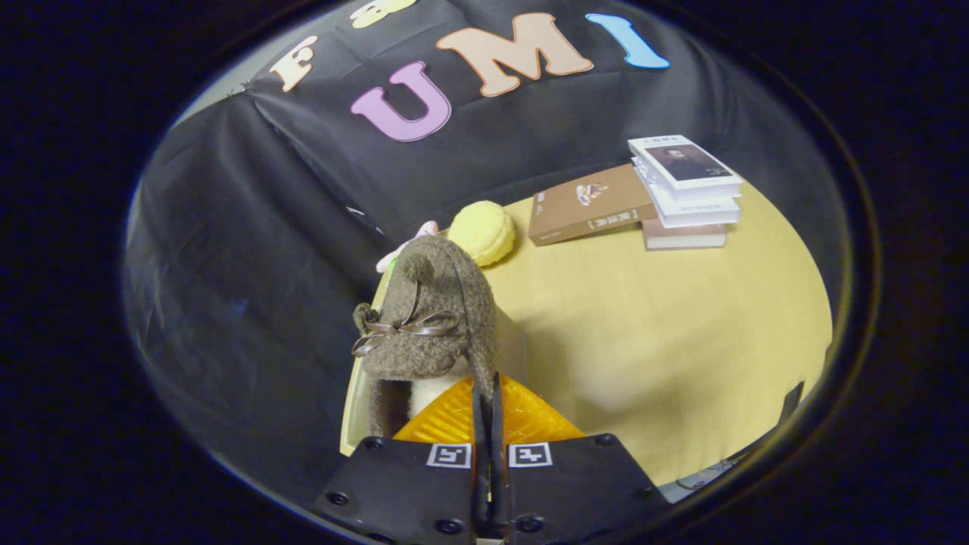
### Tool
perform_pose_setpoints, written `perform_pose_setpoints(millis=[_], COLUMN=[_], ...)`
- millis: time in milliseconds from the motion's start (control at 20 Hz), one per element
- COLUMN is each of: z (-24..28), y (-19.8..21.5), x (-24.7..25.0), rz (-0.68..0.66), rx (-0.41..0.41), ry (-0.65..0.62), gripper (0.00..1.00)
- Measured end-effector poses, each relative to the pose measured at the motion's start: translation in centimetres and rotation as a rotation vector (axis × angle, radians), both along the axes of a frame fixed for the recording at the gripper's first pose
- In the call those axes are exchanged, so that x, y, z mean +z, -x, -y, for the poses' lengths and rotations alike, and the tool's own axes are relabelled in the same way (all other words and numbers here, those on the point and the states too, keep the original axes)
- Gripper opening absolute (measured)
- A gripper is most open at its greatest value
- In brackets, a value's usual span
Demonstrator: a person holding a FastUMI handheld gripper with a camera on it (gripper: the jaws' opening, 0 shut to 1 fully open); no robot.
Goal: Open the storage box then place both shoes into the box .Put the left shoe in first, then the right shoe, with the right side of both shoes facing outward in a uniform manner.
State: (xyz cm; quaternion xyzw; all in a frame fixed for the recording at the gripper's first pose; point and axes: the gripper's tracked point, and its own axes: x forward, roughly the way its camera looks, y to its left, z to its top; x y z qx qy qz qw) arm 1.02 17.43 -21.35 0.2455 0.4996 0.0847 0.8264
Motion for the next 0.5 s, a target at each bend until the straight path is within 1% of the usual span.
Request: perform_pose_setpoints(millis=[200, 500], z=[-3.9, -7.3], y=[0.1, 1.4], x=[-1.2, -3.9], rz=[-0.028, -0.080], rx=[0.013, 0.021], ry=[-0.001, 0.102], gripper=[0.04, 0.04])
